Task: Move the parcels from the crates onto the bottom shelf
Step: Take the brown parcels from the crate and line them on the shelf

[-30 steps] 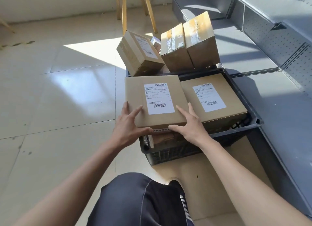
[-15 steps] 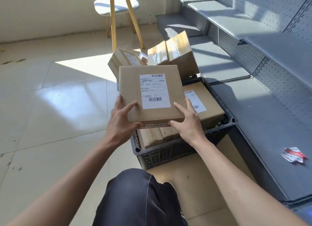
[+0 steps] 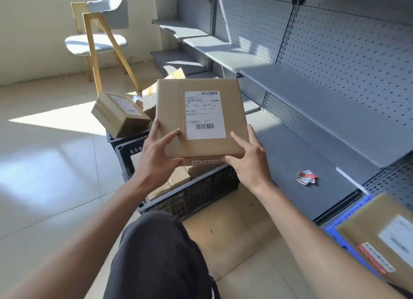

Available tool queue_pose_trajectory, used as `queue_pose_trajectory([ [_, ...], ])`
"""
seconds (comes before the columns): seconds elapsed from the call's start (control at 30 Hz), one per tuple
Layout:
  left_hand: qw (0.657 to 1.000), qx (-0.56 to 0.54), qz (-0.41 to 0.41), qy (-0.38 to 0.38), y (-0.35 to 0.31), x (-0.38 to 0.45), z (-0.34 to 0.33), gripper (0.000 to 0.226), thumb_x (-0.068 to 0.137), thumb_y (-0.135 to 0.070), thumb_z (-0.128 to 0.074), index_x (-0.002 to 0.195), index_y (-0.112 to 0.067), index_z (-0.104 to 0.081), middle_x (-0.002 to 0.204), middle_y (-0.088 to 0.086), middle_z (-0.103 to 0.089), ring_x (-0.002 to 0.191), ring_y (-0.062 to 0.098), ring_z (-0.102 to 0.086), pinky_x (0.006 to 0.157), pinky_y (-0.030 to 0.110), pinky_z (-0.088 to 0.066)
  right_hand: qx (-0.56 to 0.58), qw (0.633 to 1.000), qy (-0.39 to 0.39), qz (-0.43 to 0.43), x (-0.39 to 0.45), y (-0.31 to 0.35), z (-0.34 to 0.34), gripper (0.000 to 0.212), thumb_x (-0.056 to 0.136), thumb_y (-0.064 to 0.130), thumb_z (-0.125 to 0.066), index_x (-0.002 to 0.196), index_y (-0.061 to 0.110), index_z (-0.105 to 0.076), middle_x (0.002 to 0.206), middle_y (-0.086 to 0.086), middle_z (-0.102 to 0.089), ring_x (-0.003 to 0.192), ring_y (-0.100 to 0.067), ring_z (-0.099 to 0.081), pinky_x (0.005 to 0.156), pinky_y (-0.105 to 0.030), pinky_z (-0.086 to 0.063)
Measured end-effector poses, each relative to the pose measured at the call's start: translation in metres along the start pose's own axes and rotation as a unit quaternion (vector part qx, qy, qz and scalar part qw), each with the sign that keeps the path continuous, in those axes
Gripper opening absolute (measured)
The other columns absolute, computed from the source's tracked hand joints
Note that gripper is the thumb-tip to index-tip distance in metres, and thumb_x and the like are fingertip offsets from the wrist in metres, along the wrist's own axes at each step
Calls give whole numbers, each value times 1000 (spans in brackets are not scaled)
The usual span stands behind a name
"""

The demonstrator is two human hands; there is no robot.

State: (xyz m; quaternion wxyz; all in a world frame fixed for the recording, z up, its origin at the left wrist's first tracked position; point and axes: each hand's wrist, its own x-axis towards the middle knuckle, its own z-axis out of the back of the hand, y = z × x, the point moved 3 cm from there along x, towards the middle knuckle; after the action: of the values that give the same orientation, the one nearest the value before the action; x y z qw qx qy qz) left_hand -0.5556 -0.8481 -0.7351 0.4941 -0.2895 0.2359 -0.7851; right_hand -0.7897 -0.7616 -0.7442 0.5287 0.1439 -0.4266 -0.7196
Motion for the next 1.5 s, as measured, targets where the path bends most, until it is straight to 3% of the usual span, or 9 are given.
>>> queue_pose_trajectory([
  [0.27, 996, -27, -73, 48, -89, -6, -37, 84, 72, -32, -91, 146, -37, -51, 170, -8, 1, 152, 25, -18, 120, 55, -24, -35, 995, -94, -21, -45, -21, 100, 71, 80, 17, -83, 144, 24, -53, 166, 1, -17, 147, -20, -26, 116, -26, -22],
  [0.8, 946, -53, -235, 217, -293, -66, -202, 85, 75, -30, -89, 149, -36, -48, 170, -5, 1, 151, 23, -21, 122, 45, -27, -66, 947, -263, -170, -197, -138, 293, 70, 79, 23, -85, 142, 27, -55, 165, 8, -16, 149, -9, -20, 111, -16, -16],
  [0.97, 930, -51, -270, 245, -328, -86, -247, 80, 78, -29, -86, 148, -39, -49, 169, -13, -5, 146, 22, -32, 113, 47, -39, -58, 936, -275, -211, -234, -166, 329, 79, 78, 27, -86, 147, 33, -49, 166, 1, -13, 151, -10, -15, 111, -18, -15],
  [1.1, 918, -48, -285, 270, -347, -99, -276, 80, 79, -28, -86, 149, -37, -48, 168, -15, -9, 147, 21, -30, 113, 47, -39, -21, 927, -271, -259, -255, -189, 347, 86, 76, 31, -87, 149, 39, -43, 164, -3, -21, 152, -5, -9, 110, -17, -11],
  [1.3, 894, -63, -303, 325, -369, -114, -329, 80, 77, -26, -86, 147, -40, -49, 166, -19, -12, 143, 24, -37, 111, 51, -42, -44, 906, -299, -295, -286, -218, 368, 83, 76, 26, -87, 148, 29, -46, 153, 5, -39, 145, -9, -23, 103, -9, -13],
  [1.5, 878, -32, -318, 356, -379, -118, -379, 77, 81, -26, -85, 148, -38, -48, 166, -18, -12, 140, 27, -40, 111, 50, -42, -60, 894, -277, -347, -297, -257, 379, 83, 76, 30, -87, 148, 36, -46, 164, -1, -24, 151, -9, -18, 108, -17, -18],
])
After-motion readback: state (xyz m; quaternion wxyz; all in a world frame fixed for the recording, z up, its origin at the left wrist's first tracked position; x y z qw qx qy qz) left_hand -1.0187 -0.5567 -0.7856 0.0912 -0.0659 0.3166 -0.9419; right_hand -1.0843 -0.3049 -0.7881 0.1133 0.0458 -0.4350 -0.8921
